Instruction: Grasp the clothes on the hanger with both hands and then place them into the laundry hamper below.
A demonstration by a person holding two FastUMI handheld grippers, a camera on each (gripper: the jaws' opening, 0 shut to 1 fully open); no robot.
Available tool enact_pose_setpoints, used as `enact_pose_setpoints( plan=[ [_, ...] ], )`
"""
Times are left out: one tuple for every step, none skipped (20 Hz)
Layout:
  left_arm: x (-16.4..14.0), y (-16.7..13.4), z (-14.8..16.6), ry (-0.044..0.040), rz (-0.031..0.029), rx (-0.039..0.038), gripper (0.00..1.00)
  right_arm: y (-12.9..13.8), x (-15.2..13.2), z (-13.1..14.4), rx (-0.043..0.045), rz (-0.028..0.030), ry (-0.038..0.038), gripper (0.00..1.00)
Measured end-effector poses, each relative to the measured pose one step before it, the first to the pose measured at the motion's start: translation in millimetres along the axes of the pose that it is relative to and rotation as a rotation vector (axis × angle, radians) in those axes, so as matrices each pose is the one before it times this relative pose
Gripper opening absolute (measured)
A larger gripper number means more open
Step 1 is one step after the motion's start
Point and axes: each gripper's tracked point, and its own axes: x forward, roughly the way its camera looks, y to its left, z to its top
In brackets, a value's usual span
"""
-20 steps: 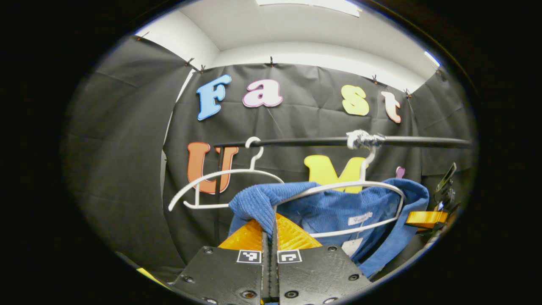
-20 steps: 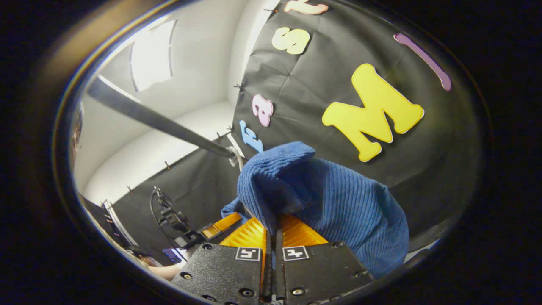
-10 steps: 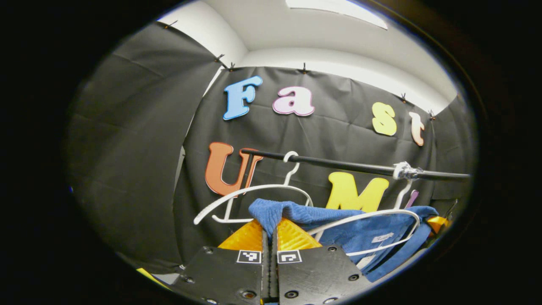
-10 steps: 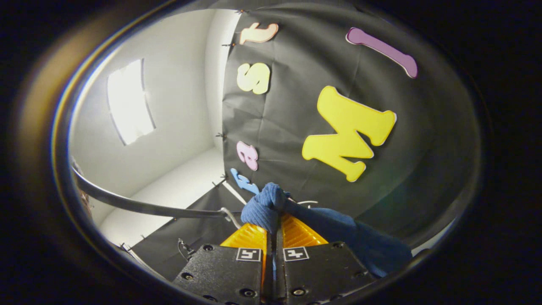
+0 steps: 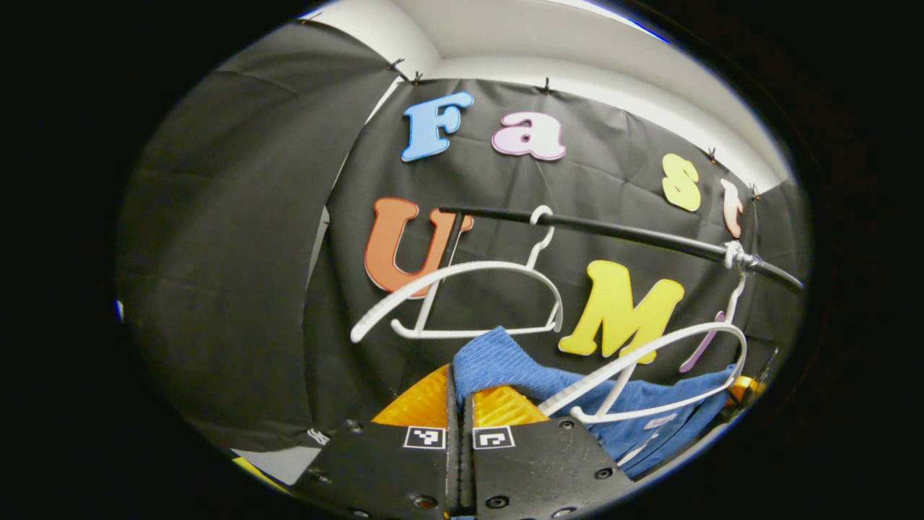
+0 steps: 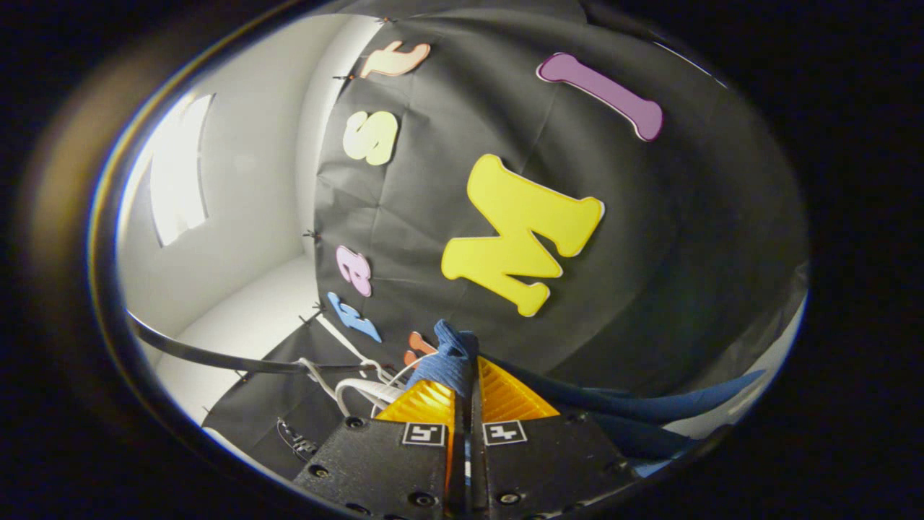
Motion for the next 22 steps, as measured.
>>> enact_pose_setpoints(
  plan=[
    [0.04,5.21,-9.49,0.01839,0.01138,-0.00792,0.03,-7.39,0.92,-6.63,-0.00065,-0.01448,0.01048,0.06],
    [3.69,6.04,-10.05,0.01990,0.01267,-0.00418,0.04,-7.53,0.48,-6.30,-0.01288,-0.01864,0.01897,0.06],
    [-0.53,6.97,-12.00,0.02291,0.01368,0.00028,0.04,-5.69,-1.16,-7.18,-0.01863,-0.01957,0.01451,0.06],
    [-1.69,4.22,-9.31,0.02090,0.00919,0.00210,0.00,-5.34,-1.91,-5.24,-0.02151,-0.01939,0.01660,0.06],
    [-4.67,4.06,-6.83,0.01577,0.01049,0.00611,0.04,-3.49,-2.74,-6.26,-0.01954,-0.01717,0.01390,0.06],
    [0.69,1.69,-6.81,0.01363,0.00460,0.01190,0.00,-2.27,-2.24,-3.06,-0.01438,-0.01322,0.01510,0.04],
    [-1.05,-0.84,-3.47,0.00643,-0.00033,0.01385,0.00,-0.96,0.18,-3.66,-0.01156,-0.00951,0.00822,0.05],
    [0.86,-3.62,-3.43,0.00744,-0.00261,0.01170,0.00,-0.47,1.14,-2.77,-0.01067,-0.01121,0.00745,0.05],
    [-1.19,-1.84,-4.34,0.00864,-0.00066,0.01076,0.00,-0.82,0.46,-4.59,-0.00969,-0.01271,0.01011,0.05],
    [-3.87,-0.13,-4.19,0.00673,0.00865,0.01395,0.00,-1.25,-2.58,-3.34,-0.00681,-0.01423,0.00668,0.05],
    [-3.20,-1.12,-3.53,0.00572,0.00182,0.01592,0.00,-2.61,-4.79,-3.79,-0.01051,-0.01497,-0.00402,0.06],
    [-2.59,-2.46,-1.17,0.00292,-0.00460,0.00914,0.00,0.94,-2.78,-2.42,-0.01405,-0.00468,-0.00078,0.06],
    [-1.98,-3.25,-0.70,0.00811,-0.00839,0.00187,0.00,3.64,-1.07,-3.16,-0.00938,-0.00320,0.00323,0.06],
    [-2.29,-3.08,-0.43,0.00527,-0.00557,0.00130,0.00,3.69,0.02,-2.28,-0.00671,-0.00050,0.00645,0.06],
    [-2.13,-2.25,-0.30,0.00721,-0.00502,-0.00044,0.00,4.79,0.27,-5.04,-0.00519,-0.00169,0.00641,0.06],
    [-3.85,-2.21,-1.20,0.00515,-0.00561,0.00124,0.00,4.83,0.44,-3.79,-0.00781,-0.00277,0.00686,0.06],
    [-4.14,-1.12,-1.11,0.00744,-0.00061,0.00706,0.00,6.72,-2.86,-5.13,-0.01528,-0.00238,0.00774,0.06],
    [-4.54,-0.03,-0.76,0.01084,-0.00748,0.00733,0.00,5.62,0.19,-4.95,-0.03228,-0.01346,0.00259,0.06],
    [-4.20,-1.44,-0.09,0.00816,-0.00281,0.00755,0.00,2.65,-2.29,-6.06,-0.04449,-0.01526,0.00728,0.06],
    [-2.50,-3.74,1.35,0.00504,-0.00740,0.00636,0.00,3.25,-0.10,-12.85,-0.04136,-0.00103,0.01211,0.06],
    [-3.34,-4.66,1.62,0.00089,-0.01031,0.00757,0.00,11.80,2.07,-5.70,-0.03644,0.00451,0.00643,0.06],
    [-4.56,-2.15,0.58,0.00350,-0.00875,0.01188,0.00,12.38,1.79,-3.41,-0.03087,0.00532,0.00864,0.06]
  ],
)
